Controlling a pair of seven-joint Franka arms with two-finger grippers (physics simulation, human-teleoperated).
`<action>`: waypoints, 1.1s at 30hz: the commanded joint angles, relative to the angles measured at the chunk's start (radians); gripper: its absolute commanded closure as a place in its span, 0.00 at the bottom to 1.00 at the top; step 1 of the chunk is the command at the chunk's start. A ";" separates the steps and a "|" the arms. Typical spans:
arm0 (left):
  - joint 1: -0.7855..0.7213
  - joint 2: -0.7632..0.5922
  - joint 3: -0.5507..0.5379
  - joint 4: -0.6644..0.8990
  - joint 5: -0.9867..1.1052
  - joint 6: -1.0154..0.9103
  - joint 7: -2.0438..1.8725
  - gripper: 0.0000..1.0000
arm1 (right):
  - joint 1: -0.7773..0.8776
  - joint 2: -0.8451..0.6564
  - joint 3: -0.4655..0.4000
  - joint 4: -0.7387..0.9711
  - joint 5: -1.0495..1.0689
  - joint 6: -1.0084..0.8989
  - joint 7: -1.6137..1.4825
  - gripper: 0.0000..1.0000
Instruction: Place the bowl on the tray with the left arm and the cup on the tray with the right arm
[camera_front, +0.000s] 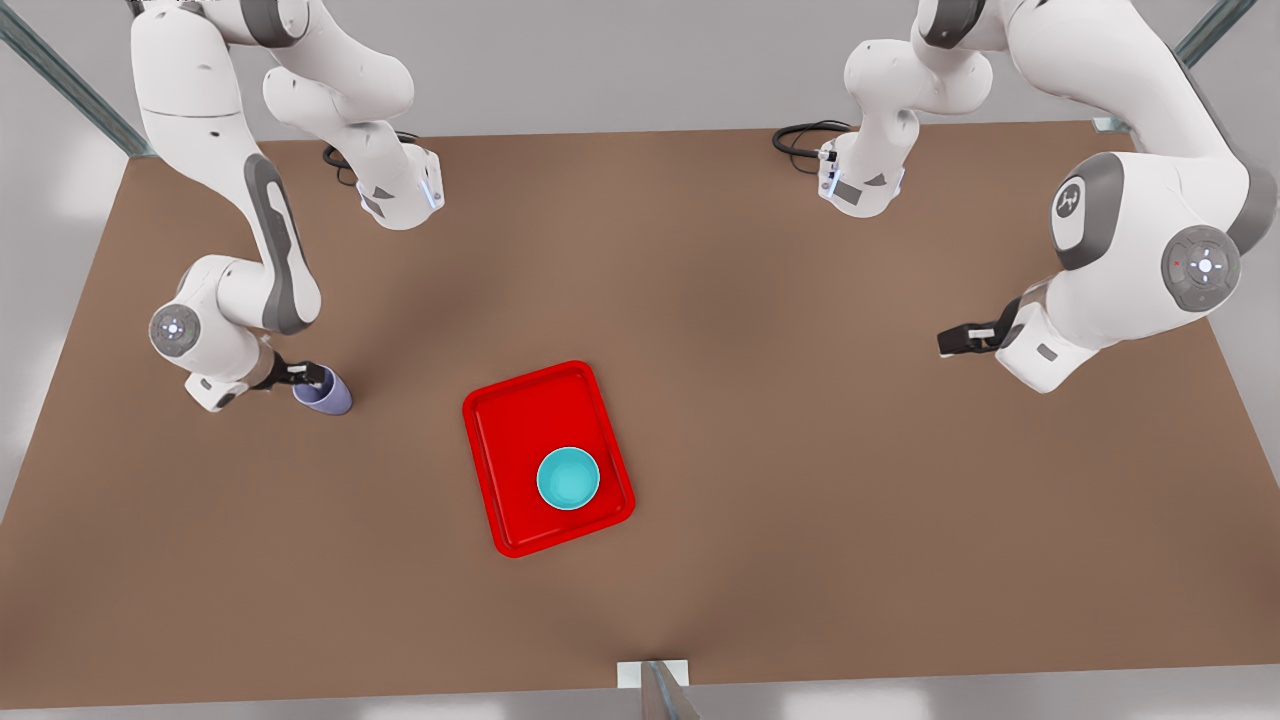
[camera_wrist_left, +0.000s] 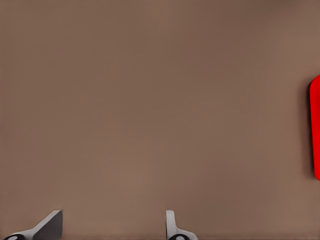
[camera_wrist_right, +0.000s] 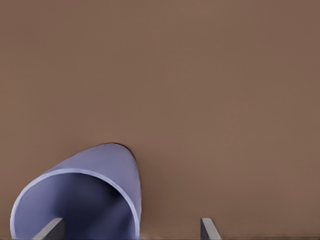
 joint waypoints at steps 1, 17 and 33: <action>-0.001 -0.001 0.000 0.000 -0.002 -0.005 0.038 0.00 | 0.000 0.017 -0.003 -0.004 0.007 0.011 -0.006 0.00; -0.003 -0.018 0.012 0.034 -0.005 -0.008 0.030 0.00 | 0.000 0.057 0.000 0.013 0.007 -0.014 -0.003 0.79; 0.000 -0.017 0.012 0.060 -0.004 -0.014 0.033 0.00 | 0.564 0.157 0.009 0.539 0.171 -0.236 0.376 0.79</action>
